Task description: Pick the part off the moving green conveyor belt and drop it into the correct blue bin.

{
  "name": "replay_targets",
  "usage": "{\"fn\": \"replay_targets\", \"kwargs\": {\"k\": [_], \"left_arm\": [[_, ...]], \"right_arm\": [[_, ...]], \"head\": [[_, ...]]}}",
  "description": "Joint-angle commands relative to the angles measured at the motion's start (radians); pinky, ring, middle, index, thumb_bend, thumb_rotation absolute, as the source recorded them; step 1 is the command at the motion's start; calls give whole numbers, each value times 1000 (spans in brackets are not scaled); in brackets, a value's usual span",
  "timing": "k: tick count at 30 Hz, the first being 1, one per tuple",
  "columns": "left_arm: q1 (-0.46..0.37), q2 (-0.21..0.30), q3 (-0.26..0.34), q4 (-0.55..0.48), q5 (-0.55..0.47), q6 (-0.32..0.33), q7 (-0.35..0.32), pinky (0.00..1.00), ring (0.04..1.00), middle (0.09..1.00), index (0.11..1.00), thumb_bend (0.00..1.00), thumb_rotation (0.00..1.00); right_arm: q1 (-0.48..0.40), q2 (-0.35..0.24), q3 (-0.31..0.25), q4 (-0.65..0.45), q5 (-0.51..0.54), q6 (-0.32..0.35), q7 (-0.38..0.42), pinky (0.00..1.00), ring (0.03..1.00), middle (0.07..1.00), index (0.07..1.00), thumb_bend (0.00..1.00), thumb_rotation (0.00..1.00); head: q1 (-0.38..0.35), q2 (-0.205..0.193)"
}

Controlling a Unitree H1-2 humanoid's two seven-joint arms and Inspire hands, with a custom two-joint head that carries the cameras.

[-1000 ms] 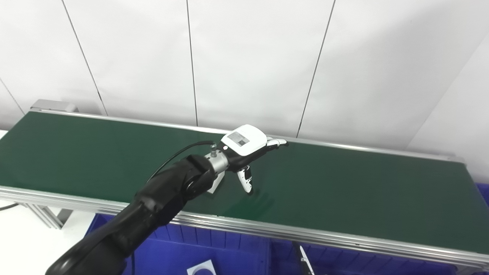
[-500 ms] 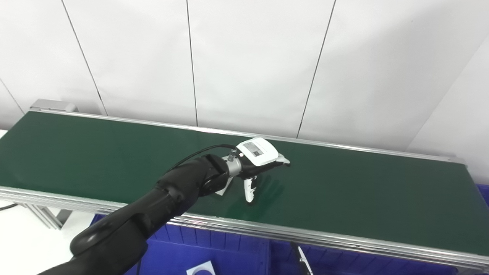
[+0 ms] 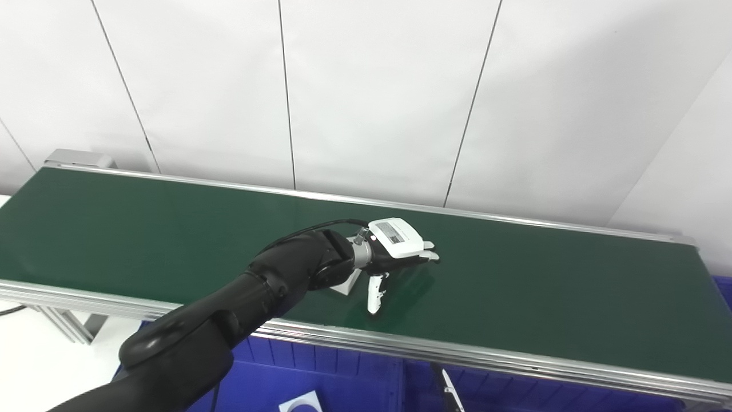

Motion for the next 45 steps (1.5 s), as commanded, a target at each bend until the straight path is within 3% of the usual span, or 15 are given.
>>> {"fn": "replay_targets", "kwargs": {"k": [1,6,16,21,31,37,40,45], "left_arm": [[-82,11,13,-5,-18,7,-11,953,971,997,946,1000,221],[-90,8,44,6,-75,-9,-76,956,978,990,952,1000,215],[-111,-9,66,73,-124,-2,-79,937,964,974,937,1000,212],[-110,-12,47,88,-80,56,-15,927,953,967,925,1000,150],[-118,-22,-23,183,-26,50,75,889,931,945,906,1000,174],[-106,-39,-69,233,19,82,205,861,887,892,875,1000,83],[-110,-49,-104,257,34,94,196,856,861,873,860,1000,92],[-116,-66,-133,300,24,97,179,714,687,763,736,982,63]], "right_arm": [[-12,8,0,-13,3,-50,-12,1000,1000,1000,985,911,968],[-15,7,3,-10,4,-50,-11,989,1000,1000,989,901,971],[-13,19,-2,-6,11,-50,-2,991,1000,1000,984,913,958],[-8,22,2,-17,7,-50,-6,994,1000,1000,987,909,960],[7,25,2,-40,7,-50,-5,977,998,1000,983,917,959],[12,24,5,-55,-10,-50,-18,953,987,995,980,926,962],[16,26,4,-62,-10,-50,-16,961,991,997,982,927,959],[18,27,3,-67,-9,-50,-15,958,990,996,981,925,957]], "head": [[1,1],[1,1],[-7,-1],[-15,3],[-27,13],[-33,23],[-38,29],[-41,32]]}}
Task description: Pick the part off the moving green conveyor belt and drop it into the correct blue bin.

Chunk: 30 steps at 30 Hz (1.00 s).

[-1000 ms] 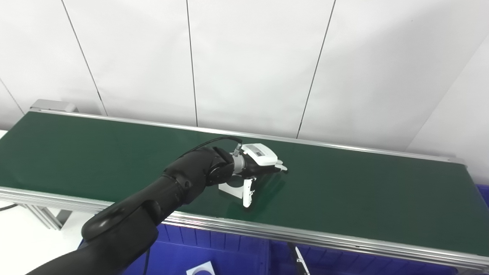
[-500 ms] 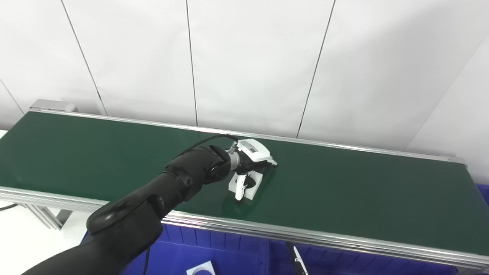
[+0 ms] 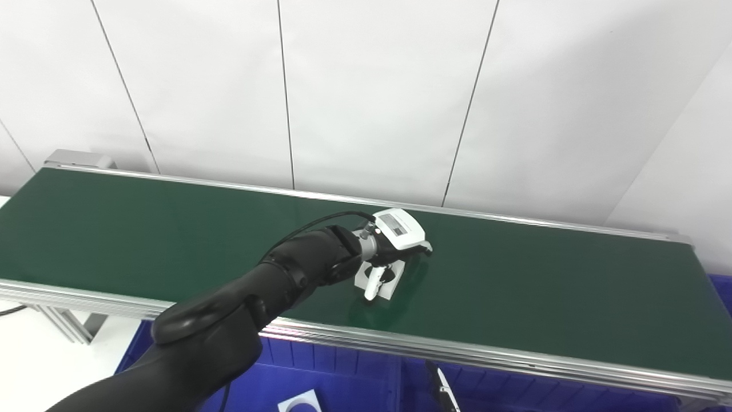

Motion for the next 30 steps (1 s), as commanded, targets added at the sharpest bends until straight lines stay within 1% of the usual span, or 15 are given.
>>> {"fn": "replay_targets", "kwargs": {"k": [1,4,5,6,7,8,9,10,12,17,23,29,30], "left_arm": [[-19,23,-11,27,19,34,-15,703,672,754,728,979,59],[-20,22,-12,32,12,32,-12,681,645,731,706,966,49],[-18,19,0,40,-2,21,11,676,638,724,700,962,45],[-16,16,9,46,-12,13,28,402,409,498,592,747,43],[-15,14,15,51,-19,7,40,261,291,382,537,636,41],[-16,12,17,57,-24,3,48,174,218,309,503,568,40],[-21,11,19,52,-28,4,36,145,193,285,491,545,39],[-27,10,19,46,-32,7,22,126,178,264,483,529,37],[-34,8,21,37,-40,11,1,119,173,254,478,521,37],[-42,12,28,15,-40,13,-15,131,188,267,475,518,38],[-46,26,50,-36,-51,18,-65,144,206,296,482,520,40],[-41,50,81,-127,-62,25,-103,125,181,268,480,523,45],[-40,54,90,-153,-68,32,-122,124,179,265,479,524,45]], "right_arm": [[0,6,0,-25,-5,-50,-15,958,989,996,981,925,958],[0,7,0,-25,-5,-50,-15,957,989,996,981,924,958],[-1,6,3,-23,-9,-50,-20,957,989,996,981,923,958],[-3,6,5,-22,-12,-50,-23,961,990,994,978,920,958],[-3,6,6,-22,-14,-50,-26,963,990,993,977,918,958],[-4,5,8,-21,-15,-50,-29,965,990,992,976,917,958],[-4,4,8,-24,-12,-50,-26,965,990,992,976,917,958],[-3,3,8,-26,-10,-50,-23,980,996,996,978,916,954],[-3,2,8,-30,-8,-50,-20,984,999,998,979,914,952],[-3,2,7,-31,-3,-50,-16,984,999,997,979,911,954],[-4,0,8,-31,-7,-50,-20,969,992,992,976,905,957],[-2,-4,3,-32,3,-50,-6,977,997,996,982,906,962],[-2,-5,2,-33,5,-50,-3,976,998,997,983,905,963]], "head": [[1,1],[-1,3],[-1,3],[-1,3],[-1,3],[-1,3],[0,5],[0,5],[2,7],[2,7],[7,11],[15,18],[18,24]]}}
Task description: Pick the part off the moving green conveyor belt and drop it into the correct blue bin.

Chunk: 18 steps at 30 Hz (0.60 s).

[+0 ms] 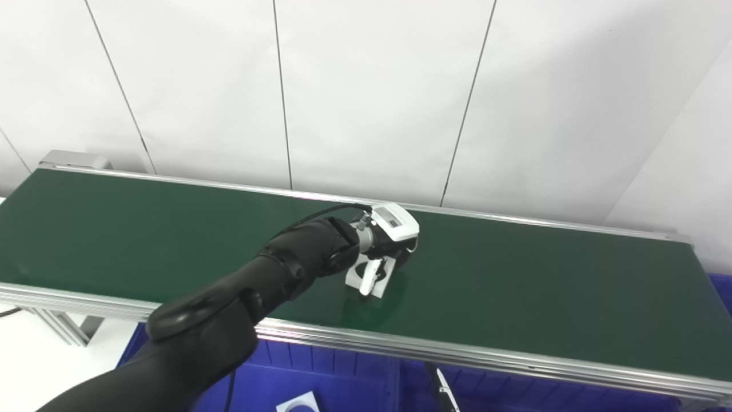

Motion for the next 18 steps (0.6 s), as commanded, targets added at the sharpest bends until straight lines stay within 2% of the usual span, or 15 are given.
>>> {"fn": "replay_targets", "kwargs": {"k": [1,3,6,8,10,11,15,16,18], "left_arm": [[-43,8,28,-64,-25,22,-24,121,176,260,476,524,47],[-39,11,39,-87,-23,29,-44,120,174,257,474,525,48],[-34,32,73,-197,-42,35,-101,140,199,280,478,523,47],[-28,41,90,-244,-52,43,-129,177,239,313,481,523,46],[-11,69,121,-343,-79,44,-170,283,334,389,506,522,18],[0,85,138,-394,-96,39,-187,294,355,421,514,522,6],[46,137,194,-561,-132,70,-261,282,358,452,504,525,0],[57,147,207,-596,-139,80,-277,253,332,433,505,524,0],[67,153,222,-628,-144,89,-297,238,318,422,506,523,0]], "right_arm": [[-5,0,-6,-31,3,-50,9,987,999,999,986,904,964],[-5,-1,-8,-32,4,-50,13,992,1000,1000,987,904,965],[1,-6,-17,-42,11,-50,26,999,1000,1000,993,898,972],[3,-7,-21,-46,10,-50,30,1000,1000,1000,997,891,979],[7,-8,-33,-51,24,-50,46,1000,1000,1000,997,894,973],[9,-8,-38,-53,29,-50,53,1000,1000,1000,995,896,967],[12,-12,-56,-64,22,-50,67,1000,1000,1000,998,886,976],[12,-13,-59,-66,19,-50,69,1000,1000,1000,999,879,979],[13,-13,-65,-72,18,-50,74,1000,1000,1000,999,875,982]], "head": [[1,1],[2,2],[35,31],[35,31],[61,36],[65,38],[98,68],[98,68],[107,77]]}}
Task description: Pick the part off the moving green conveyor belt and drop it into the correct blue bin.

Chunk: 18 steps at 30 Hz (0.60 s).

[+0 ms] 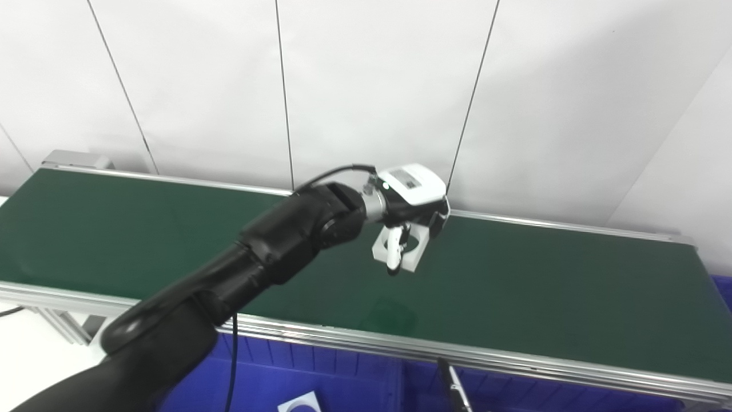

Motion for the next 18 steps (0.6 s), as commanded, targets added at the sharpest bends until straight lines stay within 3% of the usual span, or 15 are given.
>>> {"fn": "replay_targets", "kwargs": {"k": [1,3,6,7,9,12,15,16,18], "left_arm": [[12,38,42,-84,-26,19,-14,265,338,427,505,523,0],[58,74,79,-175,-48,22,-28,279,348,428,504,524,0],[98,97,111,-247,-59,31,-52,283,353,431,506,523,0],[125,115,125,-296,-61,33,-60,283,353,432,506,523,0],[175,148,152,-382,-69,37,-78,264,329,417,515,520,0],[245,189,195,-490,-94,50,-109,255,321,414,511,520,0],[281,204,223,-542,-105,64,-136,329,401,471,491,524,0],[308,222,238,-578,-103,64,-144,337,410,478,488,524,0],[355,256,263,-634,-100,52,-150,297,366,451,502,523,0]], "right_arm": [[-2,1,-14,-41,2,-50,20,1000,1000,1000,996,889,977],[2,-3,-32,-57,22,-50,45,1000,1000,999,993,898,972],[9,1,-56,-67,36,-50,79,1000,998,997,991,901,962],[9,-4,-68,-76,40,-50,93,1000,998,996,991,901,961],[7,-14,-90,-93,49,-50,119,998,976,995,997,879,959],[6,-16,-127,-106,61,-50,155,984,968,986,1000,878,961],[9,-10,-157,-112,69,-50,185,969,966,976,997,873,955],[9,-11,-169,-113,74,-50,197,969,966,975,997,872,955],[9,-12,-190,-116,81,-50,218,957,963,974,994,867,957]], "head": [[25,24],[52,46],[52,46],[126,98],[176,119],[241,133],[256,135],[302,142],[324,148]]}}
